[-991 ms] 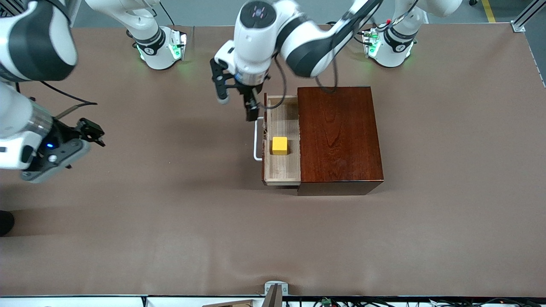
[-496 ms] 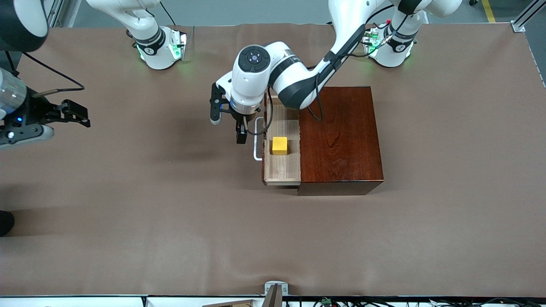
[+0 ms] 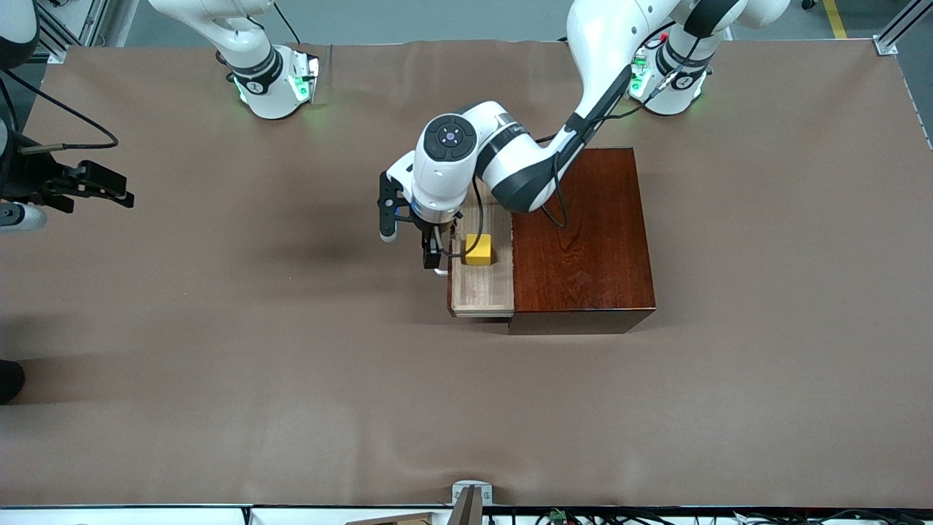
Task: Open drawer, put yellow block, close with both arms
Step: 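Push the drawer front shut with the left gripper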
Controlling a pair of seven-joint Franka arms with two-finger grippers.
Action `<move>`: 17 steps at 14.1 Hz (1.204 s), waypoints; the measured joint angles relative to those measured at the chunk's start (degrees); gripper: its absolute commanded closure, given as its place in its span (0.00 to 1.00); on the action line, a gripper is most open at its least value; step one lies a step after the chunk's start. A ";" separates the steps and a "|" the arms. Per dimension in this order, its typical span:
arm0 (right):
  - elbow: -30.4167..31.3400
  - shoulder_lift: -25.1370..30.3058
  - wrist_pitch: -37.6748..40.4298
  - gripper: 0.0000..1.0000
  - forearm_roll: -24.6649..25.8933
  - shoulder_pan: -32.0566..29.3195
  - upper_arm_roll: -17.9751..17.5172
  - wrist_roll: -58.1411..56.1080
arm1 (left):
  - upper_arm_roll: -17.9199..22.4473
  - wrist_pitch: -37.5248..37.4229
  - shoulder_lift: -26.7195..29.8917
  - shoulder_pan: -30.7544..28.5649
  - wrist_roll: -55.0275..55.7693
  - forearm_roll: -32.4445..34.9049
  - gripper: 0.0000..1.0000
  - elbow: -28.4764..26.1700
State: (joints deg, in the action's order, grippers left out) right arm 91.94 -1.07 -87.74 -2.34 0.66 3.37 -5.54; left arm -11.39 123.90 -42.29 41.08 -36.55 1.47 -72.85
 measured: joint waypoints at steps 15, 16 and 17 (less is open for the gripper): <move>-0.22 1.24 -0.60 0.00 -0.09 -0.95 1.32 0.95 | 1.35 -10.23 0.01 0.76 -3.17 5.29 0.00 1.78; -0.22 1.24 -0.60 0.00 -0.09 -0.97 1.34 1.85 | 1.35 -10.93 0.01 0.75 -3.66 5.30 0.00 1.85; -0.23 1.24 -0.61 0.00 -0.09 -0.96 1.31 3.44 | 1.35 -11.55 0.00 0.72 -3.96 5.30 0.00 1.92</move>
State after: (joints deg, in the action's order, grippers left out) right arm 91.71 0.17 -88.35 -2.43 -0.31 4.68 -2.10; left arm -10.04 112.34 -42.28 41.79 -40.51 6.77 -70.93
